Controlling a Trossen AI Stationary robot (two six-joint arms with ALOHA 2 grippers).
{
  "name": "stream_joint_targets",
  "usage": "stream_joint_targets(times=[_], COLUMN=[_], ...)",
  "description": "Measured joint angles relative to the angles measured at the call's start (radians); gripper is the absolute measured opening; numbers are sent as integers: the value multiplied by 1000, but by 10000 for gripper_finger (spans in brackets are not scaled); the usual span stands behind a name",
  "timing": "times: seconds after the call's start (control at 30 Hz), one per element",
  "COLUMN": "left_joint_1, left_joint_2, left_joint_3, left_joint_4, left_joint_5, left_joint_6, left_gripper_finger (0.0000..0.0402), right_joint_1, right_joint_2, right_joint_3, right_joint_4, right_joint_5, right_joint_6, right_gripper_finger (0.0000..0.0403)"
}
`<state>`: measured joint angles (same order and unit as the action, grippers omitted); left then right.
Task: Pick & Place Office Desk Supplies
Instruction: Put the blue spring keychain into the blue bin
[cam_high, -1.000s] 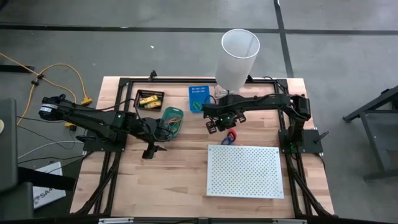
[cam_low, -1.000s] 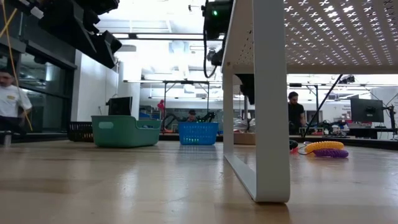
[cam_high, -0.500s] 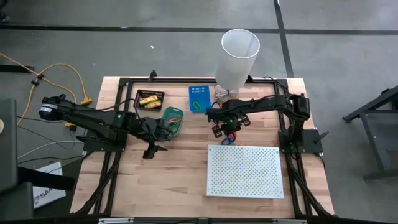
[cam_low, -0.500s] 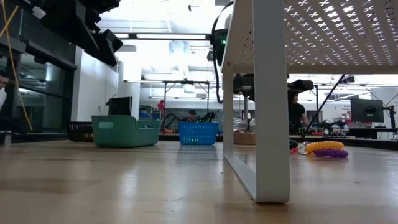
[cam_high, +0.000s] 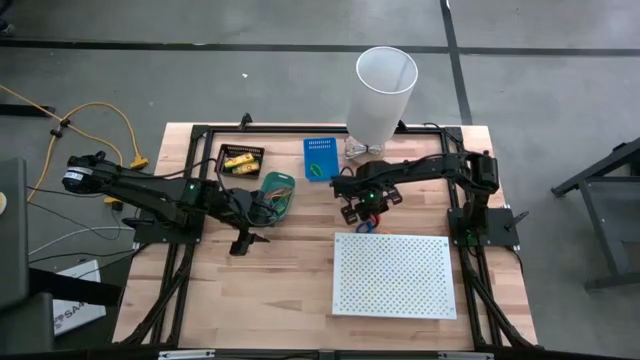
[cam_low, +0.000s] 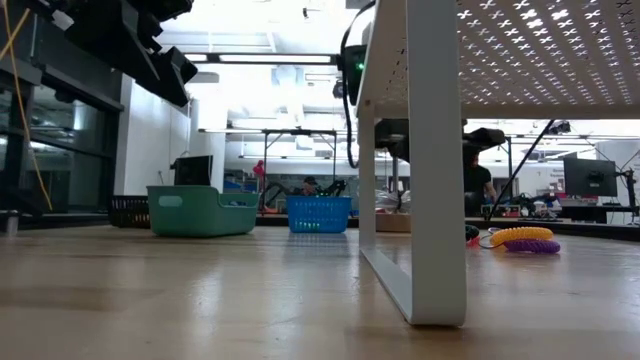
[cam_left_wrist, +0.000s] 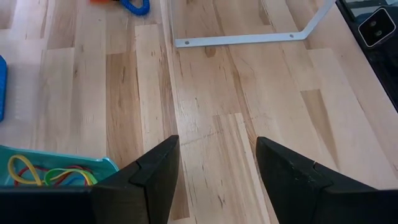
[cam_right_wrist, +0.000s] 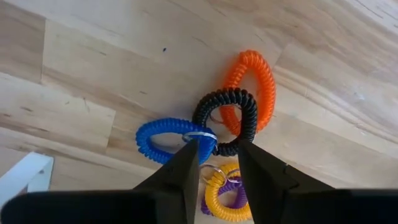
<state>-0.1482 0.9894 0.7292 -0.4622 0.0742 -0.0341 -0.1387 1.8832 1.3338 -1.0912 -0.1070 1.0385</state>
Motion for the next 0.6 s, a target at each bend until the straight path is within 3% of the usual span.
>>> stream_joint_targets(times=[0.3, 0.6], left_joint_1=[0, 0], left_joint_2=[0, 0], left_joint_3=[0, 0], left_joint_4=[0, 0], left_joint_5=[0, 0], left_joint_6=[0, 0], left_gripper_finger=[207, 207], right_joint_1=[22, 42], right_joint_2=[0, 0], right_joint_3=[0, 0], right_joint_4=[20, 23], right_joint_5=[3, 23], right_joint_6=[-22, -45], right_gripper_finger=[137, 141])
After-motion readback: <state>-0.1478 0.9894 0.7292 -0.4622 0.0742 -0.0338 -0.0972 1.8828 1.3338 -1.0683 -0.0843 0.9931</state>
